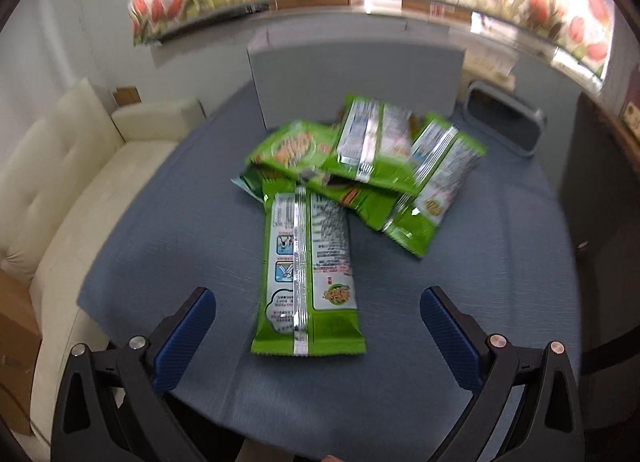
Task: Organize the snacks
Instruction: 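Grasp a long green-and-white snack bar with the right gripper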
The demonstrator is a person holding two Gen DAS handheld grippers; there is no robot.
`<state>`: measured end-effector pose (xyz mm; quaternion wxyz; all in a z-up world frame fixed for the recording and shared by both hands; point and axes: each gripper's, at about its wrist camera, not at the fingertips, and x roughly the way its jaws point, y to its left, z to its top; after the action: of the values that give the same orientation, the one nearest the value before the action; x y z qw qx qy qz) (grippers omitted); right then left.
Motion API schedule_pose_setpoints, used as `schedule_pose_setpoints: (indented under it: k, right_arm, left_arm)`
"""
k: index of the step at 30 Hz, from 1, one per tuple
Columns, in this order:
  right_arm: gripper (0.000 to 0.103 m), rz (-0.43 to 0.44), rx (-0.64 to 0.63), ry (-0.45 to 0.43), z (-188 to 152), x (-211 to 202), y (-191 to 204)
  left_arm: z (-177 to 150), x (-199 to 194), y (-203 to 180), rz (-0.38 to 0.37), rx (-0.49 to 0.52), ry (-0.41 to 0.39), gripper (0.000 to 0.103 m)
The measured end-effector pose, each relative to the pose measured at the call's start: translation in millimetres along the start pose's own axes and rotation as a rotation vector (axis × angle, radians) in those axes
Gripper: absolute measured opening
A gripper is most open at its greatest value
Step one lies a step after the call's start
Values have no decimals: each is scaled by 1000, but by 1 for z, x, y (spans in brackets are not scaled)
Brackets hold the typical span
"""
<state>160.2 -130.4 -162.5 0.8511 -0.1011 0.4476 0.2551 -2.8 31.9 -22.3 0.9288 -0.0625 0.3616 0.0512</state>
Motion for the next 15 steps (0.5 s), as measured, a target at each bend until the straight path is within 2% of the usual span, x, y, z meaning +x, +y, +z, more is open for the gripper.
schedule_pose_setpoints:
  k: [7,11,13,15]
  right_arm:
    - [94,-6,-39,67,13,65,13]
    - [86,-46,-67,74,15,80,18]
    - [73,-35,-81,74,17,79,20]
    - [72,-33,-87,78,18,77,23]
  left_arm:
    - [-4,5,18,24,-27,19,103]
    - [-5,9,27,31,-39,25,103]
    - [-6,12,29,35,-46,32,103]
    - [-5,15,31,35,-54,38,103]
